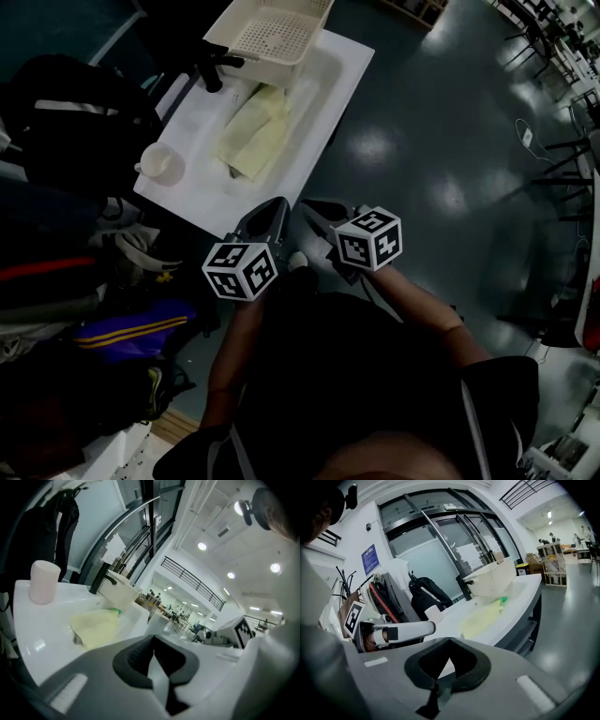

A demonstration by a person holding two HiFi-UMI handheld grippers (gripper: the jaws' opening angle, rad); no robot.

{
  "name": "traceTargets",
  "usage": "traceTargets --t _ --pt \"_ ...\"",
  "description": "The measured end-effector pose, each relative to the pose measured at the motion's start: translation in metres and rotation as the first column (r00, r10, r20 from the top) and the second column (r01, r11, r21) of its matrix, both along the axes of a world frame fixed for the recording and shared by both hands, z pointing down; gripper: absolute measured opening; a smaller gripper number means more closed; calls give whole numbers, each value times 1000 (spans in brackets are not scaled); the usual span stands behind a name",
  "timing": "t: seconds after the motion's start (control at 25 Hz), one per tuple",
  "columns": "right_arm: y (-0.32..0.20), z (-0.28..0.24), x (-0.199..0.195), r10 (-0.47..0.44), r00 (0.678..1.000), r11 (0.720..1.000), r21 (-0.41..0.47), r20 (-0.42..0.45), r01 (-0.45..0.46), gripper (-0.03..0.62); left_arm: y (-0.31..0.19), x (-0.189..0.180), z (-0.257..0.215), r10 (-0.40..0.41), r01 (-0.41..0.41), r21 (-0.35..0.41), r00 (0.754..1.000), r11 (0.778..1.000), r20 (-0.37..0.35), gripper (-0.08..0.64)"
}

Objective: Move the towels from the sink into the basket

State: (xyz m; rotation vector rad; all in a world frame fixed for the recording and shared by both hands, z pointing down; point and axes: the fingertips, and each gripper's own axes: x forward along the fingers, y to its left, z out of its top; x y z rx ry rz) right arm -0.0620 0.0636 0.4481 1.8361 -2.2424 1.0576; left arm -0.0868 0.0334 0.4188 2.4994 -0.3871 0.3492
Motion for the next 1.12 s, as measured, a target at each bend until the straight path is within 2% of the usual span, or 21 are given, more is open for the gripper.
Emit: traceTargets --t 0.32,0.56,0.76,1.12 --pt "-50 4 14 -24 1000 1000 7 -9 24 0 -42 10 12 -15 15 8 1000 1000 16 8" --pt "-65 6 23 -46 999 999 10 10 46 0 -62 10 18 -52 52 14 997 999 51 8" --pt "-93 5 44 -73 997 997 29 9 73 -1 -81 19 20 -104 102 26 992 994 74 8" --pt "-143 2 83 -217 976 976 11 26 217 -2 -124 51 25 -246 247 9 963 969 105 8"
